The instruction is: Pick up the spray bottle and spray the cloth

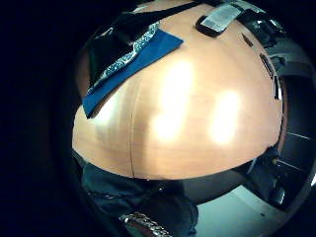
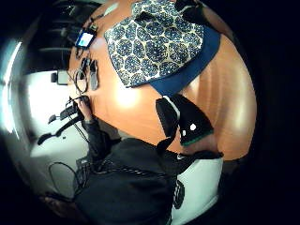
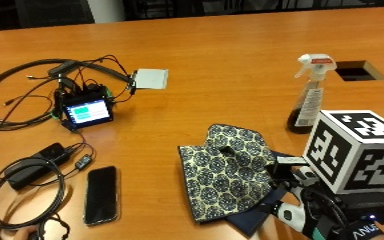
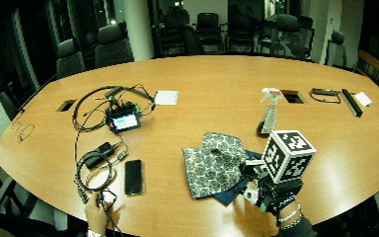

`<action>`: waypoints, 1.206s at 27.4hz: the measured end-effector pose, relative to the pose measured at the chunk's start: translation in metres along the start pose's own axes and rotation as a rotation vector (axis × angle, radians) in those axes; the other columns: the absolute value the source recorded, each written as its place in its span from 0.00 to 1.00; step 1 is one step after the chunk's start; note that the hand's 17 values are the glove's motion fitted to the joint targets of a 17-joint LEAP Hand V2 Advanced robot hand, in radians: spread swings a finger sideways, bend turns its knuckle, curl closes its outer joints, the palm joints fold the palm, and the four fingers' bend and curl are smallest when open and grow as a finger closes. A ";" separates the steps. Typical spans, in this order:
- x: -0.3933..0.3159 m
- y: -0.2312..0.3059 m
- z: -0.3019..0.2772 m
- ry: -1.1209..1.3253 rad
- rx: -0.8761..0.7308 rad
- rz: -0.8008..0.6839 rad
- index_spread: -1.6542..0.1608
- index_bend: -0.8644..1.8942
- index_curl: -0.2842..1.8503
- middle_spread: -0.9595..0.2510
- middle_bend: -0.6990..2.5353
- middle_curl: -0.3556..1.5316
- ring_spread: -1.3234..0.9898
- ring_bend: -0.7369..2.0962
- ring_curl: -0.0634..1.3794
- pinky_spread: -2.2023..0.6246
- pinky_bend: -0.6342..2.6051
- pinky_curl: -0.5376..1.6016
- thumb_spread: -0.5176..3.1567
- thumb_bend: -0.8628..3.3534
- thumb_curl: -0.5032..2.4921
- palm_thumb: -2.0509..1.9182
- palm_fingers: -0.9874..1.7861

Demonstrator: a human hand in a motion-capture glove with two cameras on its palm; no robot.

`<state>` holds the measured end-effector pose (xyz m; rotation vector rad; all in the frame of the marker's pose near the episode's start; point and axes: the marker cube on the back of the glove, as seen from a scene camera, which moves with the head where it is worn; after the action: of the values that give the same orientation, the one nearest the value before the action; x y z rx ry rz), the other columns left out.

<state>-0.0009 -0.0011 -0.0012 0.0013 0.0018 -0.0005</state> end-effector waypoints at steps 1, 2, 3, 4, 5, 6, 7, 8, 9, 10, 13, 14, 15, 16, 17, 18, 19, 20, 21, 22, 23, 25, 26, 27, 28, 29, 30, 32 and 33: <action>0.000 0.000 0.000 0.001 0.001 -0.001 0.79 0.43 0.17 0.79 0.28 0.21 0.58 0.32 0.05 0.82 0.33 0.30 0.25 0.28 0.20 0.63 0.53; -0.001 -0.001 -0.001 0.002 0.004 -0.002 0.78 0.43 0.18 0.79 0.28 0.22 0.58 0.32 0.06 0.82 0.34 0.31 0.27 0.28 0.20 0.64 0.52; -0.001 -0.002 -0.002 0.003 0.009 -0.003 0.76 0.43 0.19 0.79 0.28 0.23 0.59 0.32 0.07 0.83 0.34 0.32 0.29 0.28 0.20 0.64 0.52; -0.002 -0.004 -0.004 0.005 0.013 -0.005 0.75 0.43 0.20 0.79 0.28 0.23 0.59 0.32 0.08 0.83 0.34 0.33 0.30 0.28 0.20 0.65 0.52; -0.004 -0.005 -0.005 0.006 0.017 -0.006 0.74 0.43 0.21 0.79 0.27 0.24 0.59 0.32 0.09 0.84 0.35 0.33 0.32 0.28 0.21 0.65 0.51; -0.005 -0.006 -0.007 0.006 0.021 -0.007 0.73 0.43 0.21 0.79 0.27 0.24 0.59 0.32 0.09 0.84 0.35 0.34 0.33 0.28 0.21 0.65 0.51; -0.007 -0.007 -0.008 0.007 0.024 -0.009 0.73 0.43 0.22 0.79 0.27 0.25 0.59 0.32 0.09 0.84 0.35 0.34 0.34 0.28 0.21 0.65 0.51; -0.009 -0.009 -0.010 0.008 0.026 -0.011 0.72 0.43 0.22 0.79 0.27 0.25 0.59 0.32 0.10 0.85 0.35 0.35 0.35 0.28 0.21 0.65 0.51; -0.010 -0.011 -0.012 0.009 0.027 -0.013 0.72 0.43 0.23 0.79 0.27 0.26 0.59 0.32 0.10 0.85 0.35 0.35 0.36 0.28 0.21 0.65 0.51; -0.012 -0.013 -0.013 0.010 0.028 -0.016 0.71 0.43 0.23 0.79 0.27 0.26 0.59 0.32 0.10 0.85 0.35 0.35 0.37 0.28 0.21 0.66 0.51; -0.017 -0.017 -0.015 0.015 0.026 -0.030 0.70 0.43 0.24 0.80 0.27 0.27 0.59 0.32 0.11 0.85 0.35 0.36 0.39 0.27 0.22 0.66 0.50; -0.019 -0.018 -0.015 0.017 0.025 -0.035 0.70 0.43 0.25 0.80 0.27 0.27 0.59 0.32 0.11 0.85 0.35 0.36 0.40 0.27 0.22 0.66 0.50; -0.021 -0.019 -0.015 0.019 0.024 -0.041 0.69 0.43 0.25 0.80 0.27 0.27 0.59 0.32 0.11 0.86 0.35 0.37 0.40 0.27 0.22 0.66 0.50; -0.024 -0.020 -0.014 0.021 0.023 -0.048 0.69 0.43 0.25 0.80 0.27 0.28 0.59 0.32 0.11 0.86 0.35 0.37 0.41 0.27 0.22 0.66 0.50; -0.025 -0.021 -0.014 0.023 0.021 -0.054 0.69 0.43 0.25 0.80 0.27 0.28 0.59 0.32 0.12 0.86 0.35 0.37 0.41 0.27 0.22 0.66 0.50; -0.027 -0.022 -0.013 0.025 0.018 -0.059 0.69 0.43 0.26 0.80 0.27 0.28 0.59 0.32 0.12 0.86 0.35 0.37 0.42 0.27 0.22 0.66 0.50; -0.028 -0.022 -0.012 0.027 0.016 -0.062 0.69 0.43 0.26 0.80 0.27 0.28 0.59 0.32 0.12 0.86 0.35 0.37 0.42 0.26 0.22 0.66 0.50; -0.029 -0.023 -0.012 0.028 0.013 -0.065 0.69 0.42 0.26 0.80 0.27 0.28 0.59 0.32 0.12 0.86 0.35 0.37 0.42 0.26 0.23 0.66 0.50; -0.030 -0.023 -0.011 0.030 0.011 -0.066 0.69 0.42 0.26 0.80 0.27 0.28 0.59 0.32 0.12 0.86 0.35 0.37 0.43 0.26 0.23 0.66 0.50; -0.030 -0.024 -0.011 0.031 0.009 -0.068 0.68 0.42 0.26 0.80 0.27 0.29 0.59 0.32 0.13 0.86 0.35 0.38 0.43 0.26 0.23 0.66 0.50; -0.031 -0.024 -0.011 0.033 0.007 -0.069 0.68 0.42 0.27 0.80 0.27 0.29 0.59 0.32 0.13 0.86 0.35 0.38 0.43 0.26 0.23 0.66 0.50; -0.031 -0.025 -0.011 0.035 0.005 -0.070 0.68 0.42 0.27 0.80 0.27 0.29 0.59 0.32 0.13 0.86 0.35 0.38 0.44 0.26 0.23 0.67 0.49; -0.031 -0.026 -0.011 0.036 0.005 -0.071 0.68 0.42 0.27 0.80 0.27 0.29 0.59 0.32 0.13 0.86 0.35 0.38 0.44 0.25 0.23 0.67 0.49; -0.031 -0.026 -0.011 0.038 0.004 -0.071 0.68 0.42 0.27 0.80 0.27 0.29 0.59 0.32 0.14 0.86 0.35 0.38 0.44 0.25 0.23 0.67 0.49; -0.032 -0.027 -0.011 0.038 0.004 -0.072 0.68 0.42 0.27 0.80 0.27 0.29 0.59 0.33 0.14 0.86 0.35 0.38 0.44 0.25 0.23 0.67 0.49; -0.032 -0.027 -0.011 0.039 0.004 -0.072 0.68 0.42 0.28 0.80 0.27 0.30 0.59 0.32 0.14 0.86 0.34 0.38 0.44 0.25 0.23 0.67 0.49; -0.032 -0.028 -0.011 0.040 0.004 -0.072 0.68 0.42 0.28 0.80 0.27 0.30 0.59 0.33 0.14 0.86 0.34 0.38 0.45 0.25 0.23 0.67 0.50; -0.033 -0.029 -0.012 0.042 0.006 -0.071 0.68 0.41 0.28 0.80 0.27 0.30 0.59 0.33 0.14 0.86 0.34 0.39 0.45 0.25 0.24 0.67 0.50; -0.033 -0.030 -0.013 0.044 0.007 -0.071 0.68 0.41 0.28 0.80 0.27 0.30 0.59 0.32 0.15 0.86 0.34 0.39 0.45 0.24 0.24 0.67 0.50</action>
<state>-0.0342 -0.0308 -0.0138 0.0082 0.0457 -0.0715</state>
